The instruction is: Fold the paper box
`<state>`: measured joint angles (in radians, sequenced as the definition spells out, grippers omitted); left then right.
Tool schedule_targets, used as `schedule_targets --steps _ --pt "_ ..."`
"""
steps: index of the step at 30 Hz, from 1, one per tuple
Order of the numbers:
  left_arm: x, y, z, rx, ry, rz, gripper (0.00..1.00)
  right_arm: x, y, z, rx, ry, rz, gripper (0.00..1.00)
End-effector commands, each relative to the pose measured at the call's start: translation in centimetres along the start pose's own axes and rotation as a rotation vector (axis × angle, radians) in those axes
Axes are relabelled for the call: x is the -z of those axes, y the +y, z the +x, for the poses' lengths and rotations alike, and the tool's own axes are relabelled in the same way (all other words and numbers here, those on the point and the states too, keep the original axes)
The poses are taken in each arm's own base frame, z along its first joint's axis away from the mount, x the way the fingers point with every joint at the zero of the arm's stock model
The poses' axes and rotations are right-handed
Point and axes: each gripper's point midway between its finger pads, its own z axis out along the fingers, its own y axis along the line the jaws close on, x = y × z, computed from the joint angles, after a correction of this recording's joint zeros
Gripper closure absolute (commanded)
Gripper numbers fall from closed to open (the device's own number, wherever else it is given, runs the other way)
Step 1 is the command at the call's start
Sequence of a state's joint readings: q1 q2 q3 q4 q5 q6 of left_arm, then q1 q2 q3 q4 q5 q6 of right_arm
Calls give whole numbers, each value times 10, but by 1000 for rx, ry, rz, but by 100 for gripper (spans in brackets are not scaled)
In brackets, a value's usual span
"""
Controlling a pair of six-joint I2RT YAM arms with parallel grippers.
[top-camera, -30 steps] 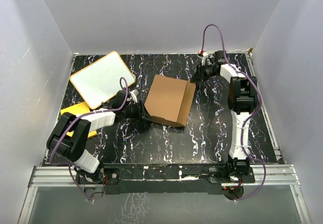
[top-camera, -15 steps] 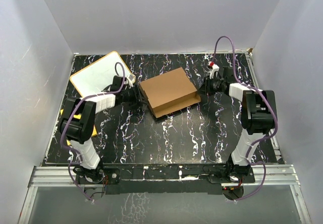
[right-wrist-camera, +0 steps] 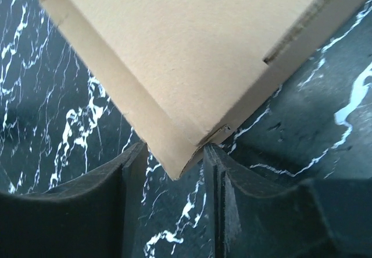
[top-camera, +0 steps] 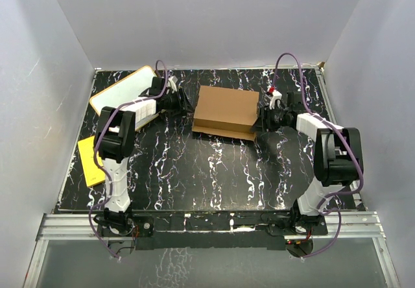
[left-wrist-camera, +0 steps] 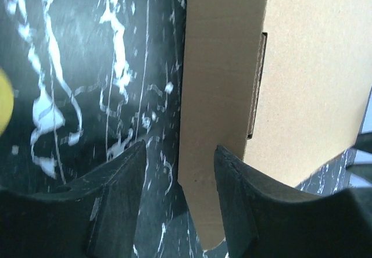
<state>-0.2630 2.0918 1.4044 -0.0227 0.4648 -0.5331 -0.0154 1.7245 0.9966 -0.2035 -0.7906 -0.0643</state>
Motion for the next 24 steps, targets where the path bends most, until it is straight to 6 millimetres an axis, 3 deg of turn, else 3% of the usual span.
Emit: schedule_targets --steps 1,7,12,14,16,19,24 --pt "-10 -25 -8 -63 52 76 50 18 28 4 120 36 -30 51" --pt "-4 -45 -50 -145 -55 87 44 66 -2 -31 388 -78 160 38" --pt "35 -54 -68 -233 -171 24 34 77 -25 -85 488 -228 217 1" --pt "63 -63 -70 -273 -229 10 32 72 -28 -106 439 -275 100 2" --pt "83 -66 -60 -281 -257 15 31 59 -38 -120 341 -264 -15 0" --pt "106 -74 -28 -227 -258 89 35 41 -58 -140 252 -276 -69 0" --pt "115 -88 29 -71 -193 263 53 19 -88 -173 169 -313 -81 0"
